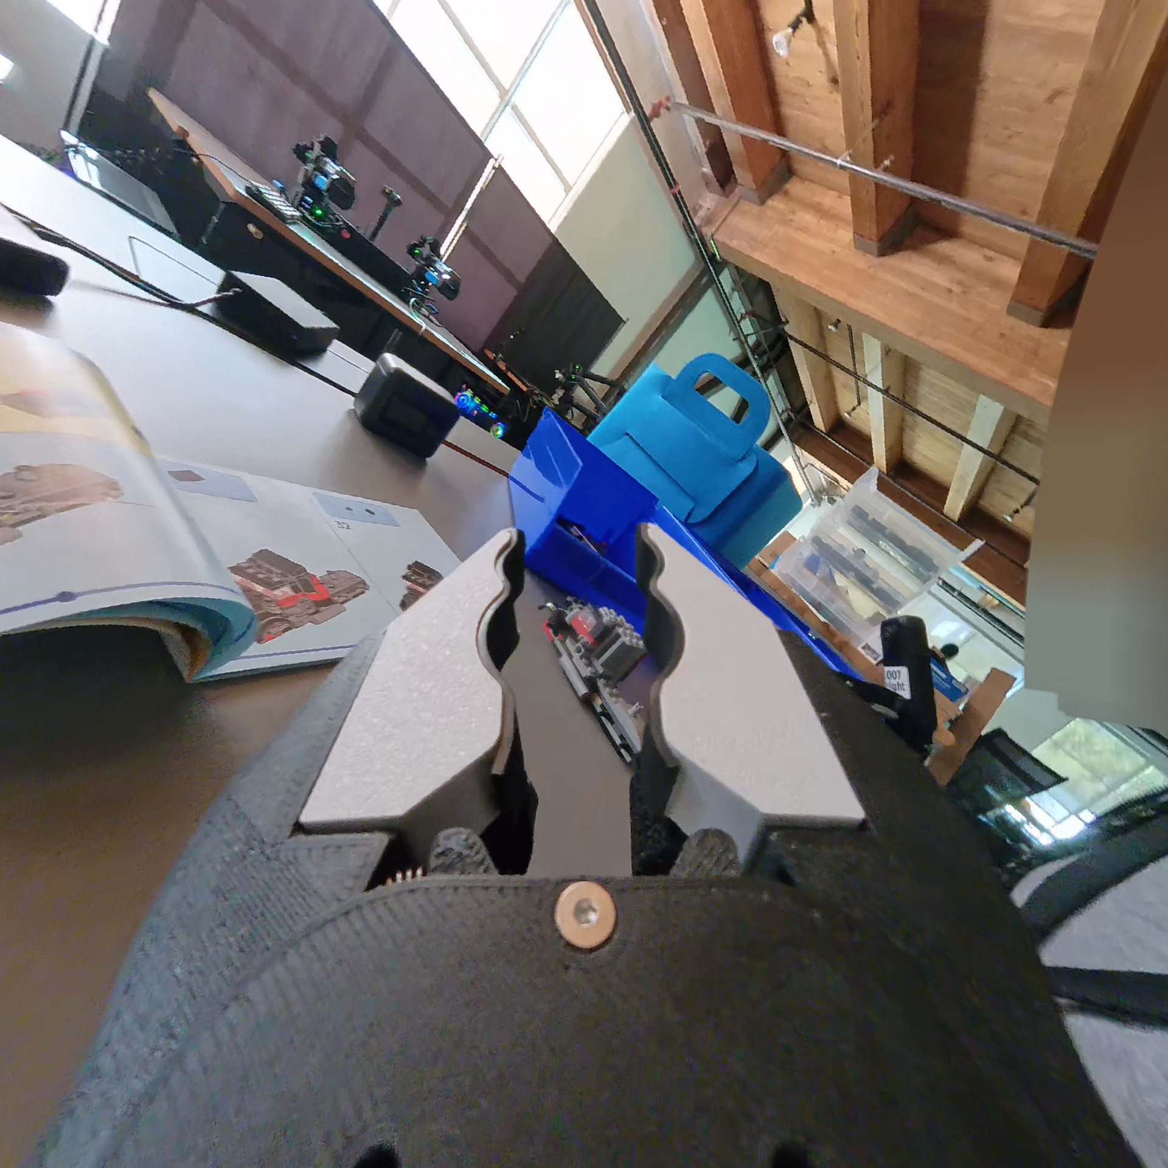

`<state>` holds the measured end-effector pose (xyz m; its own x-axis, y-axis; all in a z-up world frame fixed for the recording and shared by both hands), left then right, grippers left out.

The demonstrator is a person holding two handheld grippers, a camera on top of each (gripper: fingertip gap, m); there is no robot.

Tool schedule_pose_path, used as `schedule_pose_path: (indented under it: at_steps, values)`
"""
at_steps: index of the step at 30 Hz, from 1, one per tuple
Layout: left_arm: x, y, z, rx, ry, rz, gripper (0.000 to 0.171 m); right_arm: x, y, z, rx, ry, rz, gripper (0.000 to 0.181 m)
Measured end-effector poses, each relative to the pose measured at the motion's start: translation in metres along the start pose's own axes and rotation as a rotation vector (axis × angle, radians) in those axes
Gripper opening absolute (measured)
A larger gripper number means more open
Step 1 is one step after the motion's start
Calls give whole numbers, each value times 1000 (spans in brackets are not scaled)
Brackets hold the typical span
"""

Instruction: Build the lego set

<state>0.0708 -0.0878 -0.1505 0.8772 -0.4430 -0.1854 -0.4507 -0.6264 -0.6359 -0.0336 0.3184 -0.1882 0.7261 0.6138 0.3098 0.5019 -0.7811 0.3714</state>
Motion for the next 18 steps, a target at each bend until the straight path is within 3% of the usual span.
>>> schedule_pose_path:
  at_steps: [2,4,8,11,15,18]
  values:
    - [-2,4,1,10,11,-24,35,0,9,-1,1,16,21,30]
    - [-4,6,3,3,29,-50,35,-1,31,-6,-40,23,-50,28]
    - [-10,8,8,-35,67,-104,36,-5,85,-32,-246,-52,-198,29]
    - [-12,10,10,-56,79,-133,36,-21,136,-49,-410,-18,-354,32]
    - [-13,11,12,-91,83,-165,35,-57,225,-57,-628,232,-673,39]
    - [-13,10,12,-116,77,-183,36,-82,304,-39,-581,507,-807,54]
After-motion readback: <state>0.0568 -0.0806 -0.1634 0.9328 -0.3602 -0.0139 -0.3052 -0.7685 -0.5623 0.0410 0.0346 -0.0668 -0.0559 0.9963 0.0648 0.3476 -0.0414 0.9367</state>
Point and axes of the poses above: each gripper's, where its closed fingertips meet, x back along the fingers, z out of its underside, y = z × x across the jaws, the point moved 4 cm from there along x, back along the fingers, and after that the axes turned 1 degree about -y, right-handed, at the moved point
